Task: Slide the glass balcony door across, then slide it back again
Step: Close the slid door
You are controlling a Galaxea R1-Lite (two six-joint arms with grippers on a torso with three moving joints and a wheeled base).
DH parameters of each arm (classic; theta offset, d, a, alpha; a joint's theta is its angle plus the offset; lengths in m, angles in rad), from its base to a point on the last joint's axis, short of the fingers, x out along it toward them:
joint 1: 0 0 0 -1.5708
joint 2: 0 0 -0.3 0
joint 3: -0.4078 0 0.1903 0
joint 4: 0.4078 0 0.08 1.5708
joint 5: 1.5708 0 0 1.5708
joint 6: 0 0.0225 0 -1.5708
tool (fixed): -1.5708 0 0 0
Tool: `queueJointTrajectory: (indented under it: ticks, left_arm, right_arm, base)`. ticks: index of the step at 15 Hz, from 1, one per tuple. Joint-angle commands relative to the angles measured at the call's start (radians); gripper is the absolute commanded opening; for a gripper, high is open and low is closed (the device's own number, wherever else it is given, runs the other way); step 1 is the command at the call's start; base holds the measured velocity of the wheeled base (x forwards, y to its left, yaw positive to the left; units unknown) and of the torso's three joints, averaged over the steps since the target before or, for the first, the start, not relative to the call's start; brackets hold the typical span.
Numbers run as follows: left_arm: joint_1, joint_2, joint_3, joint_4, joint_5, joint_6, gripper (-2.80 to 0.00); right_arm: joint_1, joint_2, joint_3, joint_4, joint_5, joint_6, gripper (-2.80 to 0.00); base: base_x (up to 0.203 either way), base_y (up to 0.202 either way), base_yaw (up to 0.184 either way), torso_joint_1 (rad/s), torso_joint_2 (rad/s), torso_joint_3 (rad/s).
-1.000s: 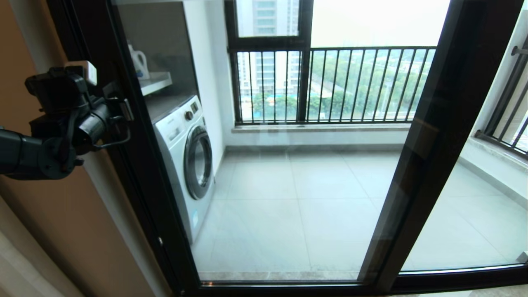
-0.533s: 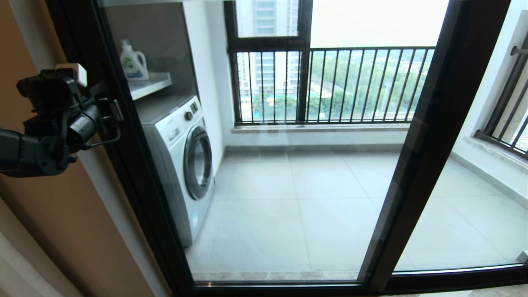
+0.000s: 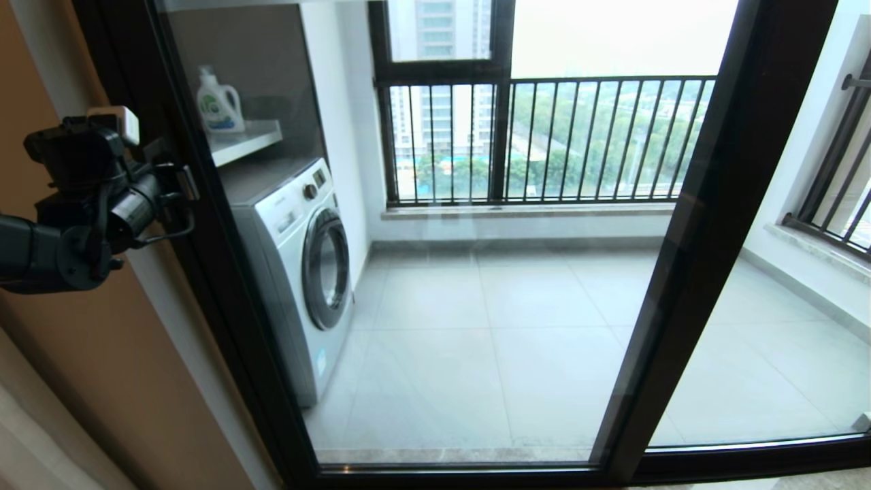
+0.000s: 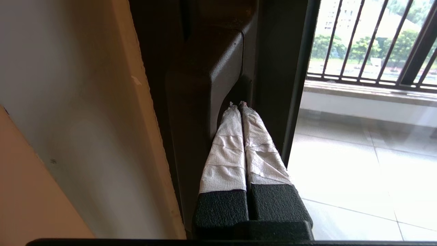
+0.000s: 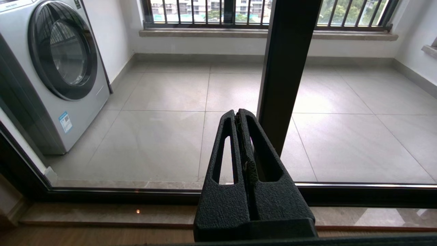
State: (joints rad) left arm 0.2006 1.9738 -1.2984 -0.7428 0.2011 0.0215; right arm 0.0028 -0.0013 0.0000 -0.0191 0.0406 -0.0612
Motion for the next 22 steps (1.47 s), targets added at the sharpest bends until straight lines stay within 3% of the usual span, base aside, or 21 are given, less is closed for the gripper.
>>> queueJointTrajectory:
  ticks: [1, 6, 9, 11, 12, 15, 18, 22]
  left_arm:
    - [0.000, -0.007, 0.023, -0.007, 0.002, 0.001, -2.80]
    - [-0.002, -0.198, 0.158, -0.083, -0.064, 0.000, -2.80]
    - [-0.001, -0.376, 0.247, -0.048, -0.151, -0.007, -2.80]
    - [0.001, -0.441, 0.275, 0.005, -0.175, -0.063, -2.80]
    - [0.019, -0.453, 0.285, 0.011, -0.195, -0.083, -2.80]
    - [0.118, -0.481, 0.359, 0.012, -0.353, -0.095, -2.80]
    - [0.182, -0.451, 0.375, 0.006, -0.378, -0.149, -2.80]
    - [0.243, -0.395, 0.366, 0.003, -0.486, -0.173, -2.80]
  right_arm:
    - [0.000, 0.001, 0.012, -0.001, 0.001, 0.000, -2.80]
    - [0.000, 0.001, 0.012, -0.001, 0.001, -0.001, -2.80]
    - [0.000, 0.001, 0.012, -0.001, 0.001, -0.002, -2.80]
    - [0.000, 0.001, 0.012, -0.001, 0.001, 0.000, -2.80]
    - [0.000, 0.001, 0.012, -0.001, 0.001, 0.000, -2.80]
    - [0.000, 0.001, 0.012, -0.001, 0.001, 0.000, -2.80]
    - [0.000, 0.001, 0.012, -0.001, 0.001, -0.002, -2.80]
    - [0.000, 0.001, 0.012, -0.001, 0.001, 0.000, -2.80]
  base:
    - [0.000, 0.000, 0.000, 0.000, 0.00, 0.000]
    - [0.000, 0.000, 0.000, 0.000, 0.00, 0.000]
    - [0.000, 0.000, 0.000, 0.000, 0.00, 0.000]
    - [0.000, 0.000, 0.000, 0.000, 0.00, 0.000]
    - [0.000, 0.000, 0.000, 0.000, 0.00, 0.000]
    - [0.000, 0.000, 0.000, 0.000, 0.00, 0.000]
    - [0.000, 0.000, 0.000, 0.000, 0.00, 0.000]
    - [0.000, 0.000, 0.000, 0.000, 0.00, 0.000]
